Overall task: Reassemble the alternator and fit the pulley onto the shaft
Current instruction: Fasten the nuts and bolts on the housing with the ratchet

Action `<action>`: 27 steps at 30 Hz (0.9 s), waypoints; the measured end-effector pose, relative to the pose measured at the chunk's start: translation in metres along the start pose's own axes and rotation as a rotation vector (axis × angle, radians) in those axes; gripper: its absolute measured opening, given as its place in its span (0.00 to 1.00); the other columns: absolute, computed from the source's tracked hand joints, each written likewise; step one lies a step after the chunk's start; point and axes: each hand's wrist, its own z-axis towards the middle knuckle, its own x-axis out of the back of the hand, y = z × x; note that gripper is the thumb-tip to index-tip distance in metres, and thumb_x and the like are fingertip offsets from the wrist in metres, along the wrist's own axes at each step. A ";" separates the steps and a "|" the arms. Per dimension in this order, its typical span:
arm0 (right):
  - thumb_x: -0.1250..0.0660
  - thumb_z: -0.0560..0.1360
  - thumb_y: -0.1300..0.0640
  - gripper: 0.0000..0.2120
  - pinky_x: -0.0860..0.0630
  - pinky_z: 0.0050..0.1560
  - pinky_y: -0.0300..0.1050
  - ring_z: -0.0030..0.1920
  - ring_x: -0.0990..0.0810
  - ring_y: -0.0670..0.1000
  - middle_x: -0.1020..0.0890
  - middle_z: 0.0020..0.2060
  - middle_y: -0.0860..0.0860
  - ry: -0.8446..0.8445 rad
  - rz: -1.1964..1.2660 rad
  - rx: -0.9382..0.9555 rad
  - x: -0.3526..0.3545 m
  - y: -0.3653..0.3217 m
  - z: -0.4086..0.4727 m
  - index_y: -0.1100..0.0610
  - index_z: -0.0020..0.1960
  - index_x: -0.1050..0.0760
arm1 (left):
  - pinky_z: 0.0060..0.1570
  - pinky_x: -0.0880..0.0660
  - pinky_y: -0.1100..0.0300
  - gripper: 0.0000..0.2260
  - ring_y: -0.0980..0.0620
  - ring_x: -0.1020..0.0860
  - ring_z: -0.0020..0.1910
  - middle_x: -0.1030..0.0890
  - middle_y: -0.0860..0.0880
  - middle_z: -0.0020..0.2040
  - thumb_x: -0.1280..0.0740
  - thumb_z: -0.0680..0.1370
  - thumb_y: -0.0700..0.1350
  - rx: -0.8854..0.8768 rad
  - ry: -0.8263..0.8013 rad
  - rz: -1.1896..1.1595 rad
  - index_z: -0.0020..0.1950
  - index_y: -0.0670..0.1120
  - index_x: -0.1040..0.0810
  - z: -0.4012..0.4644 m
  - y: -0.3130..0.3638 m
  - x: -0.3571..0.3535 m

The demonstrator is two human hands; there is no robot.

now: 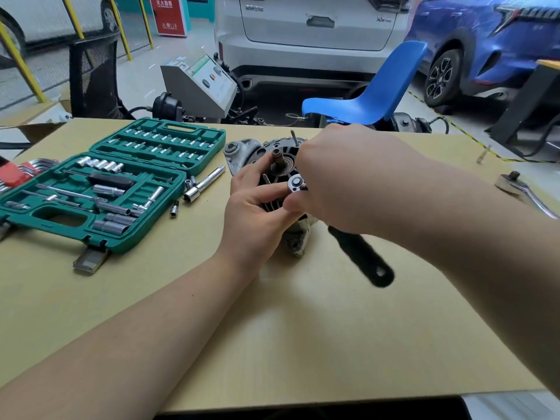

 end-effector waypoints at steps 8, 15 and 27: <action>0.31 0.77 0.54 0.19 0.42 0.27 0.42 0.30 0.32 0.50 0.32 0.35 0.48 -0.042 -0.144 0.018 0.003 0.015 0.005 0.49 0.35 0.40 | 0.80 0.36 0.45 0.09 0.58 0.35 0.80 0.25 0.58 0.77 0.19 0.75 0.49 0.009 -0.002 0.002 0.55 0.55 0.09 0.001 -0.001 -0.001; 0.33 0.79 0.48 0.23 0.43 0.27 0.40 0.27 0.36 0.48 0.34 0.29 0.48 0.042 -0.074 -0.007 -0.007 0.002 0.001 0.51 0.31 0.40 | 0.80 0.36 0.49 0.10 0.57 0.37 0.80 0.25 0.56 0.78 0.18 0.74 0.48 0.006 0.014 0.041 0.53 0.60 0.11 0.000 0.003 -0.004; 0.29 0.76 0.39 0.19 0.34 0.31 0.44 0.37 0.23 0.55 0.28 0.35 0.50 -0.069 0.001 0.010 0.003 0.025 0.010 0.50 0.35 0.30 | 0.78 0.41 0.61 0.11 0.60 0.39 0.79 0.28 0.55 0.81 0.21 0.77 0.51 -0.004 -0.018 0.061 0.59 0.55 0.10 -0.001 0.000 -0.004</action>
